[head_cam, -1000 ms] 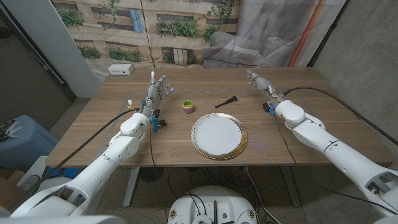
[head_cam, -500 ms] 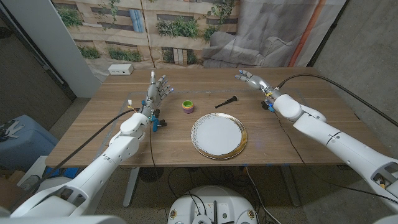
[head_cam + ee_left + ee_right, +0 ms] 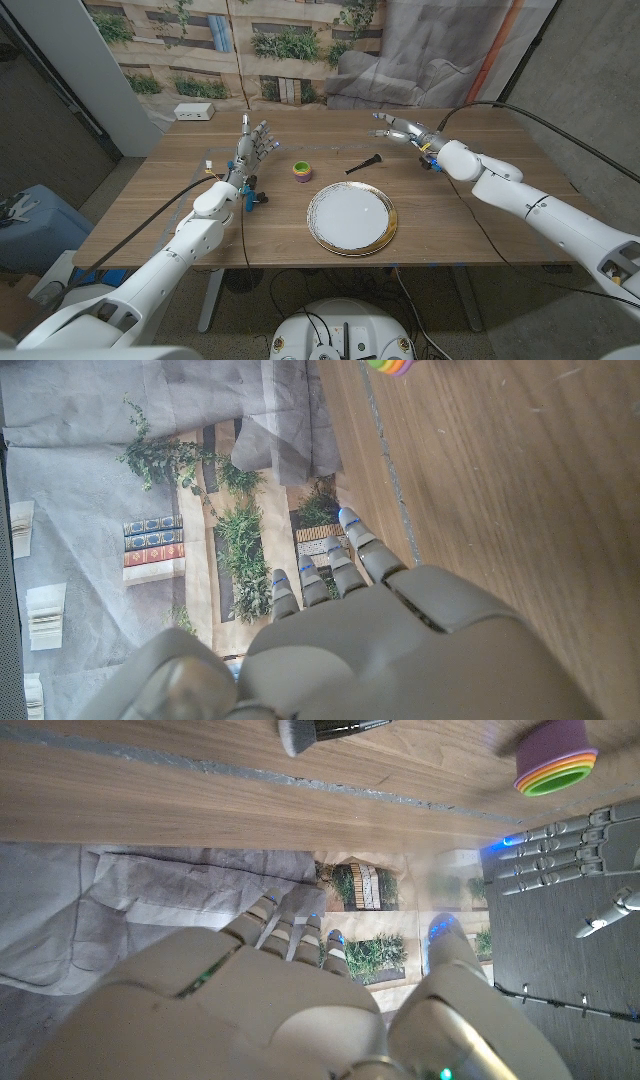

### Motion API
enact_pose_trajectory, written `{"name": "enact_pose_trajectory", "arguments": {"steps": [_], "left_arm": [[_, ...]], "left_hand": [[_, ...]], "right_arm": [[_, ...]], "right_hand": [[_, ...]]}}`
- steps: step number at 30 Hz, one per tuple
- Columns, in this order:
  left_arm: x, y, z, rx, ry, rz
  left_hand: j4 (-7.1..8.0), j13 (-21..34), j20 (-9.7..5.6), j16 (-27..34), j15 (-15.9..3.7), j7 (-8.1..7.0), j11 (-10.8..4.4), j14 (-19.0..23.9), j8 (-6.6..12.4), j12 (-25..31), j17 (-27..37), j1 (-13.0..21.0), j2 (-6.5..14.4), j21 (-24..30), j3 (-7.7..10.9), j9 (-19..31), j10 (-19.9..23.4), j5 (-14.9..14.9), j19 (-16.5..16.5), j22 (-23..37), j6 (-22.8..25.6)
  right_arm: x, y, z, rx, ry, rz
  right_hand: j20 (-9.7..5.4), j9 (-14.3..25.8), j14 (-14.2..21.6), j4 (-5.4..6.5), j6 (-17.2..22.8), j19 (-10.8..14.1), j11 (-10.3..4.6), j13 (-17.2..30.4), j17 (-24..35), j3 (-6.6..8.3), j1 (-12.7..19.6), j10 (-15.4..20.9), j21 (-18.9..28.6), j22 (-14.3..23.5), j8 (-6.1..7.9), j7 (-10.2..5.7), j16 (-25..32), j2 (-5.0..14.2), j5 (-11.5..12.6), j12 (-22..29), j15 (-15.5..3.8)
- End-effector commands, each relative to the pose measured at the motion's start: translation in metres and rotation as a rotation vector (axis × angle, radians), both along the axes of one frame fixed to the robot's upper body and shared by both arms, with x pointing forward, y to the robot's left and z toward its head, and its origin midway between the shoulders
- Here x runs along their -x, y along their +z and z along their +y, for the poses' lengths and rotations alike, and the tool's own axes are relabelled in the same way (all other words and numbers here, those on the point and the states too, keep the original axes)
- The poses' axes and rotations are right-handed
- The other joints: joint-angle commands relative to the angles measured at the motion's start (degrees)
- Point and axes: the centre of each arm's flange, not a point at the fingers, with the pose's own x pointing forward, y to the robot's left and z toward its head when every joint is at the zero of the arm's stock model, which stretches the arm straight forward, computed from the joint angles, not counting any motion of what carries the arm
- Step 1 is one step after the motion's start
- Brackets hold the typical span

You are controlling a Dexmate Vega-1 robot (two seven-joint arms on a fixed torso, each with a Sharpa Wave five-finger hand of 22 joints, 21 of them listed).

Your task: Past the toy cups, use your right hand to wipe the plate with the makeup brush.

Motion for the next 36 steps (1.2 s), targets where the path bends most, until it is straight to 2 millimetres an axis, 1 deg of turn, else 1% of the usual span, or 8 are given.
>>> {"name": "enact_pose_trajectory", "arguments": {"steps": [1, 9, 10, 14, 18, 21, 23, 36], "left_arm": [[0.0, 0.0, 0.0, 0.0, 0.0, 0.0], [0.0, 0.0, 0.0, 0.0, 0.0, 0.0], [0.0, 0.0, 0.0, 0.0, 0.0, 0.0], [0.0, 0.0, 0.0, 0.0, 0.0, 0.0], [0.0, 0.0, 0.0, 0.0, 0.0, 0.0], [0.0, 0.0, 0.0, 0.0, 0.0, 0.0], [0.0, 0.0, 0.0, 0.0, 0.0, 0.0], [0.0, 0.0, 0.0, 0.0, 0.0, 0.0]], "left_hand": [[0.39, 0.15, 0.04, 0.19, -0.74, -0.48, -0.69, 0.44, 0.21, 0.38, 0.09, -0.07, 0.85, 0.37, -0.08, 0.12, -0.09, 0.21, 0.43, 0.26, -0.1], [0.39, 0.15, 0.03, 0.19, -0.77, -0.48, -0.57, 0.44, 0.21, 0.4, 0.09, -0.07, 0.85, 0.37, -0.08, 0.12, -0.06, 0.21, 0.44, 0.26, -0.1], [0.39, 0.15, 0.04, 0.19, -0.78, -0.48, -0.59, 0.43, 0.21, 0.41, 0.09, -0.07, 0.85, 0.37, -0.08, 0.12, -0.04, 0.21, 0.43, 0.26, -0.1], [0.39, 0.15, 0.07, 0.18, -0.77, -0.48, -0.51, 0.41, 0.21, 0.44, 0.09, -0.07, 0.84, 0.37, -0.08, 0.12, 0.04, 0.21, 0.43, 0.26, -0.1], [0.39, 0.15, 0.06, 0.2, -0.75, -0.47, -0.57, 0.46, 0.21, 0.45, 0.09, -0.07, 0.84, 0.38, -0.09, 0.12, 0.06, 0.2, 0.45, 0.26, -0.09], [0.39, 0.15, 0.06, 0.18, -0.78, -0.48, -0.57, 0.42, 0.21, 0.44, 0.09, -0.07, 0.84, 0.37, -0.09, 0.12, 0.06, 0.2, 0.44, 0.26, -0.09], [0.39, 0.15, 0.09, 0.18, -0.75, -0.48, -0.57, 0.4, 0.21, 0.44, 0.09, -0.07, 0.84, 0.38, -0.09, 0.12, 0.06, 0.2, 0.45, 0.26, -0.09], [0.39, 0.15, 0.03, 0.2, -0.77, -0.48, -0.62, 0.47, 0.22, 0.43, 0.09, -0.07, 0.84, 0.37, -0.08, 0.12, 0.05, 0.21, 0.43, 0.26, -0.08]], "right_arm": [[-0.003, 0.012, 0.014, 0.236, -0.064, -0.042], [-0.01, 0.016, 0.023, 0.359, -0.085, -0.033], [-0.011, 0.017, 0.023, 0.373, -0.086, -0.028], [-0.014, 0.021, 0.027, 0.423, -0.1, -0.003], [-0.015, 0.024, 0.034, 0.482, -0.12, 0.013], [-0.017, 0.025, 0.038, 0.535, -0.153, 0.027], [-0.019, 0.024, 0.04, 0.611, -0.199, 0.01], [-0.033, 0.024, 0.051, 0.707, -0.213, 0.023]], "right_hand": [[0.84, 0.2, 0.2, -1.59, 0.7, 0.47, -0.74, 0.38, 0.01, 0.96, 2.64, 0.79, 0.55, 0.17, 0.97, -1.22, 0.08, -0.1, 0.81, 0.57, 1.08], [1.28, 0.33, 0.55, -2.08, 1.59, 0.82, -0.71, 0.52, 0.03, 1.54, 4.51, 2.19, 0.6, 0.18, 1.43, -1.78, 0.19, -0.61, 1.15, 1.09, 1.45], [1.77, 0.36, 0.64, -2.15, 1.56, 0.97, -0.55, 0.56, 0.04, 1.68, 5.0, 2.35, 0.63, 0.19, 1.45, -1.57, 0.22, -0.77, 1.26, 1.12, 1.73], [2.4, 0.43, 0.81, -2.23, 1.8, 1.04, -0.45, 0.64, 0.05, 1.87, 5.86, 3.04, 0.61, 0.19, 1.6, -1.7, 0.28, -1.2, 1.41, 1.35, 1.97], [3.01, 0.5, 1.11, -2.23, 2.51, 1.01, -0.43, 0.74, 0.08, 1.98, 6.68, 3.79, 0.56, 0.2, 1.91, -2.28, 0.38, -1.84, 1.5, 1.56, 2.2], [3.2, 0.53, 1.45, -2.23, 2.63, 1.09, -0.52, 0.79, 0.09, 2.13, 7.23, 4.02, 0.56, 0.21, 1.97, -2.49, 0.51, -2.02, 1.57, 1.6, 2.36], [3.42, 0.55, 1.6, -2.25, 2.62, 1.23, -0.58, 0.82, 0.1, 2.3, 7.75, 4.32, 0.6, 0.21, 1.98, -2.84, 0.56, -2.12, 1.62, 1.68, 2.44], [3.7, 0.63, 1.99, -2.28, 3.3, 1.54, -0.85, 0.96, 0.13, 3.18, 10.29, 5.18, 0.61, 0.21, 2.31, -3.83, 0.66, -2.36, 1.94, 1.77, 2.22]]}}
